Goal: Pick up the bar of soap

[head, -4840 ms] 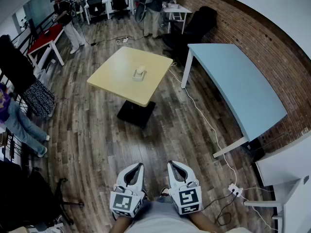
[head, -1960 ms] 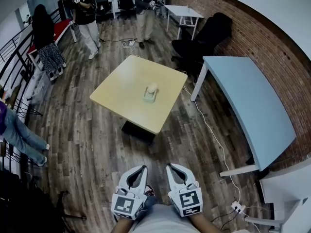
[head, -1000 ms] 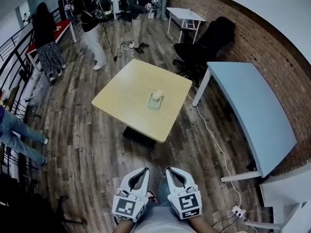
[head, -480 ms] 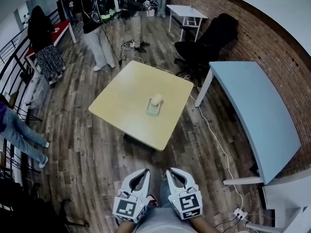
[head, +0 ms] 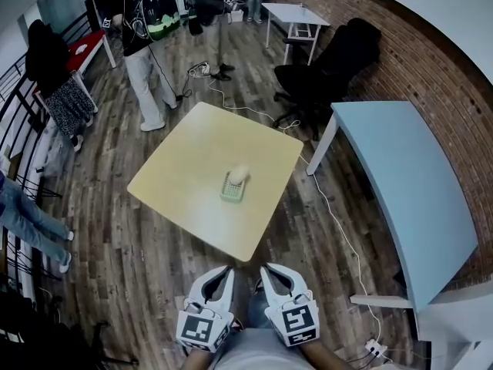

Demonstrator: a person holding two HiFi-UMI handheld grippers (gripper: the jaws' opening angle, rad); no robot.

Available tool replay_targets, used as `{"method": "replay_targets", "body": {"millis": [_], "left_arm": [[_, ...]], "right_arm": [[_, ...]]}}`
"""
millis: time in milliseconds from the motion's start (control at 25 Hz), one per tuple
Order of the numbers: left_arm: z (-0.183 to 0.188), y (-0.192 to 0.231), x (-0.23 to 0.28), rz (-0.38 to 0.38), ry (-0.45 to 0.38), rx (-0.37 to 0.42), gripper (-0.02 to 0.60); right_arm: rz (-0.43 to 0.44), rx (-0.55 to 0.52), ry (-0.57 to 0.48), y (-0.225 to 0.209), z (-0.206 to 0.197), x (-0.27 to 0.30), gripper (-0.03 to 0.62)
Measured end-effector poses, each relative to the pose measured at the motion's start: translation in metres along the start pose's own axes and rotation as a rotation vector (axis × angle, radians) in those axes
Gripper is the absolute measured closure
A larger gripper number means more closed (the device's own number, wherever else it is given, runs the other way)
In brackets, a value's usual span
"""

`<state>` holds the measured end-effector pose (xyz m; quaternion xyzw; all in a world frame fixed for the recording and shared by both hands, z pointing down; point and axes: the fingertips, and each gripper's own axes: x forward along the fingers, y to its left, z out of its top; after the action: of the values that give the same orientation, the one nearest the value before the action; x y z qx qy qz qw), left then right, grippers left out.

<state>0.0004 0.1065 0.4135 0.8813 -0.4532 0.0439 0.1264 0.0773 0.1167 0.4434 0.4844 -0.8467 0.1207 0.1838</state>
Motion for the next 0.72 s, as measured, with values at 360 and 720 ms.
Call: {"method": "replay_targets", "body": {"millis": [360,720], "left_arm": [[0.018,0.015,0.073,0.038,0.007,-0.003,0.578],[0.031,0.013,0.117,0.086,0.020,0.040,0.578]], "right_arm": [[0.041,-0.012,0.000,-0.061,0.020,0.042,0.591],[0.088,-0.008,-0.008,-0.108,0.029,0.066,0.591]]}}
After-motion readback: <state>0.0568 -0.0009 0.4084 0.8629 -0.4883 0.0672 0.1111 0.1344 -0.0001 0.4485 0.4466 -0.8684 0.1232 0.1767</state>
